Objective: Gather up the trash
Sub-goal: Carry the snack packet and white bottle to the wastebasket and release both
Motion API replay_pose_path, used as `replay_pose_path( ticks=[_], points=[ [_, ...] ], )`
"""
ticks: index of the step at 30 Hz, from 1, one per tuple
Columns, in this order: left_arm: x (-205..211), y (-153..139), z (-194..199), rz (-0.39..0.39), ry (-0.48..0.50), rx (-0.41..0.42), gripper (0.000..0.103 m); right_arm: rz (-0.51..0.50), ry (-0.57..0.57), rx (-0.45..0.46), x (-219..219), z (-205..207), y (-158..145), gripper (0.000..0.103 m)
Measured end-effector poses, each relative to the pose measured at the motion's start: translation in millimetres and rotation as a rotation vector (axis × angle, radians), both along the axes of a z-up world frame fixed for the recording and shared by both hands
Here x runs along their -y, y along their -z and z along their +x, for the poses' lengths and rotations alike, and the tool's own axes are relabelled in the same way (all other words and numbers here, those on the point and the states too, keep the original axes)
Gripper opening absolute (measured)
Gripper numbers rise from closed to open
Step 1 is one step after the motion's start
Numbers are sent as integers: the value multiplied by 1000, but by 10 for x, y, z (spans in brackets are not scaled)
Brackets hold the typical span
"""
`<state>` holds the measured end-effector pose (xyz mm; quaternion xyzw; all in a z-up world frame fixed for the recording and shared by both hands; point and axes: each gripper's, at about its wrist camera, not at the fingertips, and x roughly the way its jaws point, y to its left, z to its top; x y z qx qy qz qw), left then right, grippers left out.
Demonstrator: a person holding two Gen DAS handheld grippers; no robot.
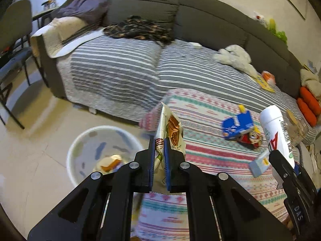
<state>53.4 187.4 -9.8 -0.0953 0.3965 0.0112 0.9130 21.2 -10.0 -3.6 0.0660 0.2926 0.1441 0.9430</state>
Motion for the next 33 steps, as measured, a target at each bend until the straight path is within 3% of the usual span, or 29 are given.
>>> replay_pose_path(
  ticks=[9, 11, 12, 13, 22, 27, 30, 33],
  points=[
    [-643, 95, 76, 20, -110, -36, 9, -17, -105, -27, -762, 82, 135, 38],
    [-783, 107, 102, 9, -135, -46, 24, -19, -121, -38, -887, 115, 174, 38],
    [-833, 111, 106, 0, -145, -47, 44, -22, -130, -46, -976, 139, 206, 38],
    [-912, 103, 95, -13, -164, -40, 49, -25, -136, -51, -1040, 156, 222, 38],
    [-1389, -22, -77, -77, -253, -15, 52, -42, -187, -81, -1544, 296, 369, 38],
    [-1566, -119, -168, -58, -295, 16, 56, -66, -217, -81, -1836, 337, 401, 39],
    [-1621, -142, -207, -36, -315, 24, 58, -78, -202, -67, -1933, 330, 373, 62],
    [-1653, -152, -236, -16, -332, 29, 61, -94, -175, -49, -1949, 313, 327, 70]
  ],
)
